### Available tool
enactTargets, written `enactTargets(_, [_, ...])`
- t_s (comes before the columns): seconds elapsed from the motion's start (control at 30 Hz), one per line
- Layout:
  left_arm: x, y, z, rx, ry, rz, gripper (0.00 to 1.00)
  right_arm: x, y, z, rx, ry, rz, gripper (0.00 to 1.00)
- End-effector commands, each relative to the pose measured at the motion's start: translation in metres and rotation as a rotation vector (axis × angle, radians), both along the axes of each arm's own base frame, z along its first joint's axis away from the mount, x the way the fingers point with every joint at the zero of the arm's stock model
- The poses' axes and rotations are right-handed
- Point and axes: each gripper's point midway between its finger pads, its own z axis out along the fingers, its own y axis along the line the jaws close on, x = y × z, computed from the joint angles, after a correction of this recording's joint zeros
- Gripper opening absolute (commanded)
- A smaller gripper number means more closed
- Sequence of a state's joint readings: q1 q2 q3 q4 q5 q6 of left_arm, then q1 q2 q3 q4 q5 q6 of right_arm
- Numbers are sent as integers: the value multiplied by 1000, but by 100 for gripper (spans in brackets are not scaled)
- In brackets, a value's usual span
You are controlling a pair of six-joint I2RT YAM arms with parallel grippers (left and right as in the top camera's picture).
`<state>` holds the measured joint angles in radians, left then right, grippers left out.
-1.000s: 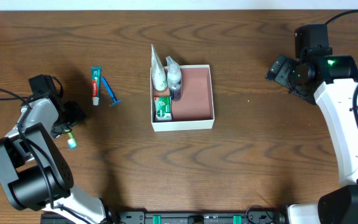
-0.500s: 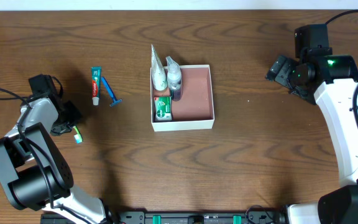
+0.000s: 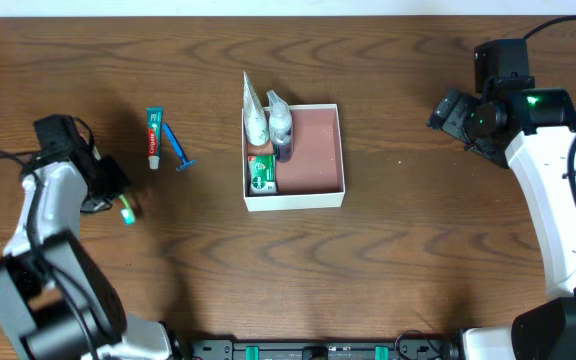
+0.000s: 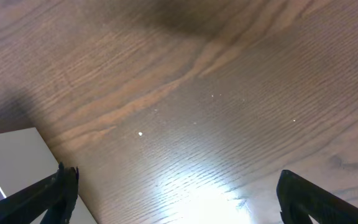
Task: Pack container
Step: 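Close the left gripper on the toothbrush handle and lift it, then carry the toothbrush with the left gripper into the box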
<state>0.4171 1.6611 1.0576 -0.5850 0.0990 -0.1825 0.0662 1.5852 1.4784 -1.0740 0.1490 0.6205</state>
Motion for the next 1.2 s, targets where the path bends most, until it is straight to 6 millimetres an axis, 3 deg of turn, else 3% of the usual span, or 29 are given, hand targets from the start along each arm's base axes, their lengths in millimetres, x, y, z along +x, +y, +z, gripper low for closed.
enactTargets(0.0, [10, 3, 35, 29, -88, -4, 6, 1, -3, 12, -1, -34, -8, 99])
enactTargets(0.37, [2, -8, 42, -8, -84, -23, 6, 1, -3, 12, -1, -34, -8, 99])
enactTargets(0.57, [11, -41, 74, -26, -185, -136, 6, 1, -3, 12, -1, -34, -8, 99])
enactTargets(0.77, [17, -102, 134, 9, -360, -338, 6, 1, -3, 12, -1, -34, -8, 99])
enactTargets(0.93, [2, -170, 182, 10, -512, -533, 6, 1, -3, 12, -1, -34, -8, 99])
enactTargets(1.17, [-14, -255, 209, -77, -631, -742, 6, 1, -3, 12, -1, -34, -8, 99])
